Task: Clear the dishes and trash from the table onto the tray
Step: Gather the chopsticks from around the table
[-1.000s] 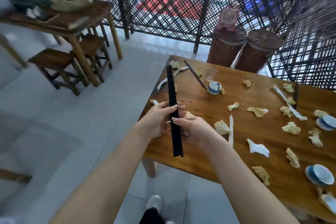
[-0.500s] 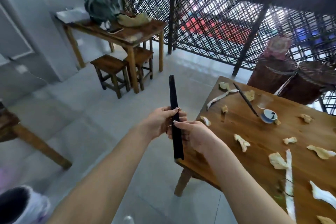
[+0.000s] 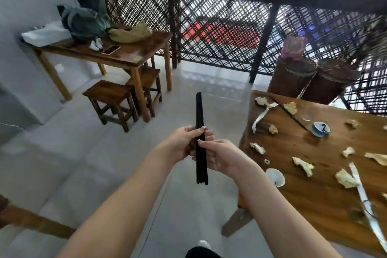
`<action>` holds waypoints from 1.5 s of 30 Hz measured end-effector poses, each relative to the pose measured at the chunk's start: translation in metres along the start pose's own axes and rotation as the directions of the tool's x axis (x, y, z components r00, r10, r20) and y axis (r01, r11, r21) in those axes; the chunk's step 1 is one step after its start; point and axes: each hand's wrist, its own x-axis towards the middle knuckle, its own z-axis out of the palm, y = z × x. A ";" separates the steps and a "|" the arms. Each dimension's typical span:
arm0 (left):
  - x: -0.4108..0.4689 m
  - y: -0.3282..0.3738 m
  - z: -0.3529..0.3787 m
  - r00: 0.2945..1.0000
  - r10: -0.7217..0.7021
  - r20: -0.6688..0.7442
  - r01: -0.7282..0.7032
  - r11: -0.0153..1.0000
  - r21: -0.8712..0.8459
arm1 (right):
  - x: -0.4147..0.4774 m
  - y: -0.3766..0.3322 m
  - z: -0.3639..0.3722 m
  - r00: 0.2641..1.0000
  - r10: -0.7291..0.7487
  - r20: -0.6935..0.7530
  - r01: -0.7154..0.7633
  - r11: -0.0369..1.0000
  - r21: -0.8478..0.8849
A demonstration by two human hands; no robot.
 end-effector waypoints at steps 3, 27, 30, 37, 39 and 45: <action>0.024 0.014 -0.009 0.999 -0.011 0.036 0.010 1.000 0.021 | 0.022 -0.011 0.001 1.000 -0.006 -0.023 0.007 1.000 0.003; 0.338 0.120 0.020 0.933 -0.242 0.264 0.171 0.948 0.267 | 0.254 -0.169 -0.110 0.981 -0.033 -0.190 0.056 0.991 0.121; 0.373 0.130 0.022 0.919 -0.269 0.287 0.188 0.941 0.280 | 0.280 -0.184 -0.117 0.969 -0.029 -0.245 0.061 0.990 0.124; 0.471 0.166 0.012 0.856 -0.351 0.379 0.228 0.915 0.333 | 0.356 -0.231 -0.121 0.929 -0.013 -0.369 0.077 0.984 0.159; 0.503 0.180 0.010 0.832 -0.388 0.396 0.247 0.899 0.361 | 0.378 -0.251 -0.121 0.913 -0.007 -0.408 0.080 0.984 0.162; 0.579 0.214 0.023 0.752 -0.466 0.467 0.249 0.856 0.453 | 0.425 -0.297 -0.132 0.859 -0.011 -0.511 0.142 0.966 0.218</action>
